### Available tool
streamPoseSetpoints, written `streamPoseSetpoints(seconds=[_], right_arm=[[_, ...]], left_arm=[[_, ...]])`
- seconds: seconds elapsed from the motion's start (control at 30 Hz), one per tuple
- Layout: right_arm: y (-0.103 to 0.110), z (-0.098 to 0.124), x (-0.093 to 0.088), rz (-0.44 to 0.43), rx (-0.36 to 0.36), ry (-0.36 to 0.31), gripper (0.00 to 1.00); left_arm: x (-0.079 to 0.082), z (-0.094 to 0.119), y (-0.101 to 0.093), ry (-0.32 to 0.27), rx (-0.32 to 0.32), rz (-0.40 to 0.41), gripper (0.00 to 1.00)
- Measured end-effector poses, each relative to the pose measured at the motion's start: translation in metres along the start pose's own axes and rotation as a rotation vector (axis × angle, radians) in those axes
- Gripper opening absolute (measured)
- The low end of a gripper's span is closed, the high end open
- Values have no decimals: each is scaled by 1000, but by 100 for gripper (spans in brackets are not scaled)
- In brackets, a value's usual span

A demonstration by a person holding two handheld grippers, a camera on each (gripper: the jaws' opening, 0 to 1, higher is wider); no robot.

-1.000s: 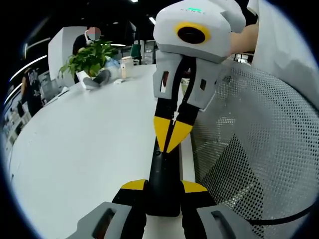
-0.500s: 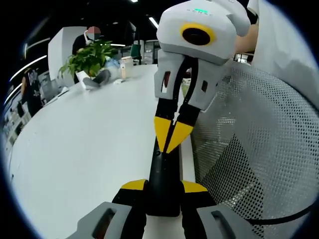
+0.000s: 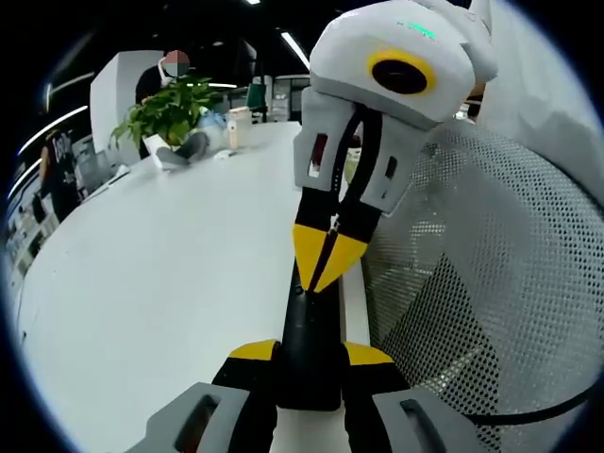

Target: Press the specified remote control buttons in sequence, fully releasing each button before pressing the next.

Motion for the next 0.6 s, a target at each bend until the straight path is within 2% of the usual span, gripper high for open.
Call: streamPoseSetpoints(seconds=[0.37,0.47,0.6], right_arm=[[0,0,-1,-7,-24,-17,0],[-1,1,-2,-45,-26,-39,0],[-1,2,-3,-159,-22,-99,0]], left_arm=[[0,0,0,-1,-1,1,24],[0,0,0,-2,-1,2,24],[0,0,0,-1,0,2,24]])
Point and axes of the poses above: the point that each gripper's makers call its tool centre point, and the gripper's own axes: z roughly backward along the fingers, y roughly to its left, x roughly out of its top, the point moved 5 cm from there along z, roughly backward along the fingers, and after that the axes turned 7 degrees about x, right-handed, at the moved point
